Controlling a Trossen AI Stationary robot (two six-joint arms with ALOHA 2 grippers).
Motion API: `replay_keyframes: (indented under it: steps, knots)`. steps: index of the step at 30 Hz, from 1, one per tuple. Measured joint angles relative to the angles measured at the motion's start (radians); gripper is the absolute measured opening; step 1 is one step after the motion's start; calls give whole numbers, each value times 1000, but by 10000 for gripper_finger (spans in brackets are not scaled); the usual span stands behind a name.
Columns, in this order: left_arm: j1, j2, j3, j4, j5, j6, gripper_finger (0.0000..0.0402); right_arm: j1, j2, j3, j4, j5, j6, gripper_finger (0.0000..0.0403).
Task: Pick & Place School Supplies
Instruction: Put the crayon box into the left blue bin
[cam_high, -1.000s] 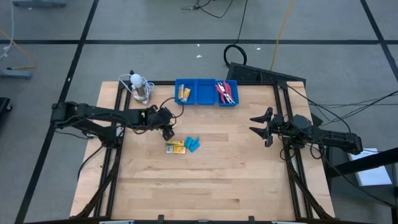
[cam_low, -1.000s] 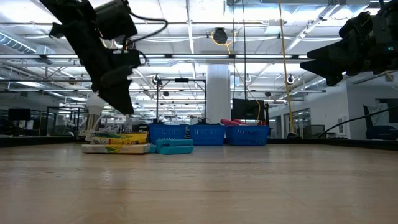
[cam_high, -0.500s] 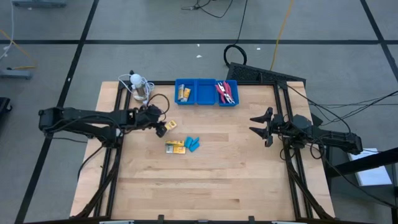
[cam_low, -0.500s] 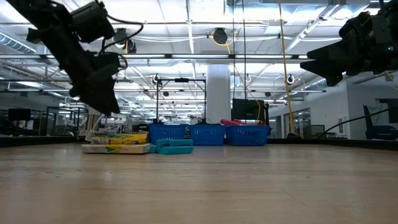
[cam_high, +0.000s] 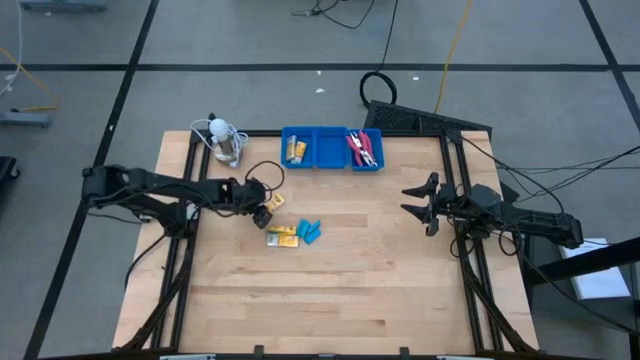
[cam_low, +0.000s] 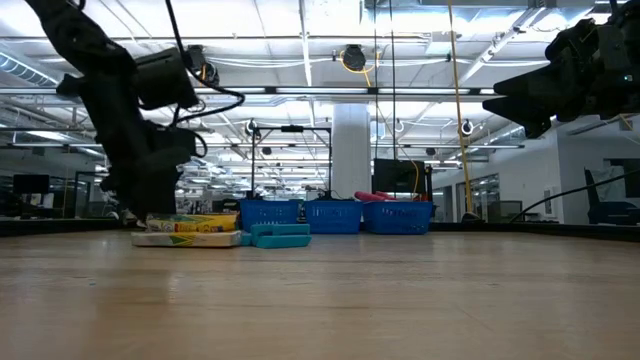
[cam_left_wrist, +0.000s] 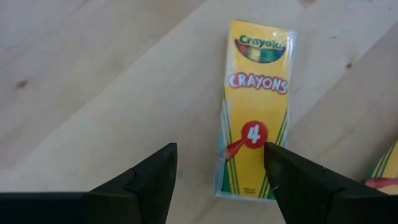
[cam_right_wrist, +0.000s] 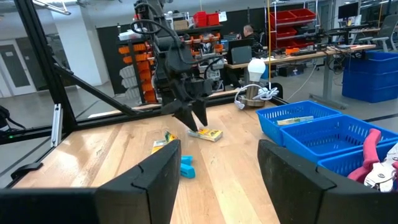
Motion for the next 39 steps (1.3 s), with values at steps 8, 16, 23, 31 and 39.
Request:
replay_keyframes:
  steps: [8,16,23,31,39]
  knots:
    - [-2,56,3,101,25,9,241,0,0,0,0,0,0,208]
    - [-6,47,21,84,47,47,241,0,0,0,0,0,0,204]
    - [-51,47,90,39,60,56,241,0,0,0,0,0,0,207]
    - [-75,89,94,23,-3,4,241,0,0,0,0,0,0,205]
    - [-75,197,101,40,13,-7,241,0,0,0,0,0,0,205]
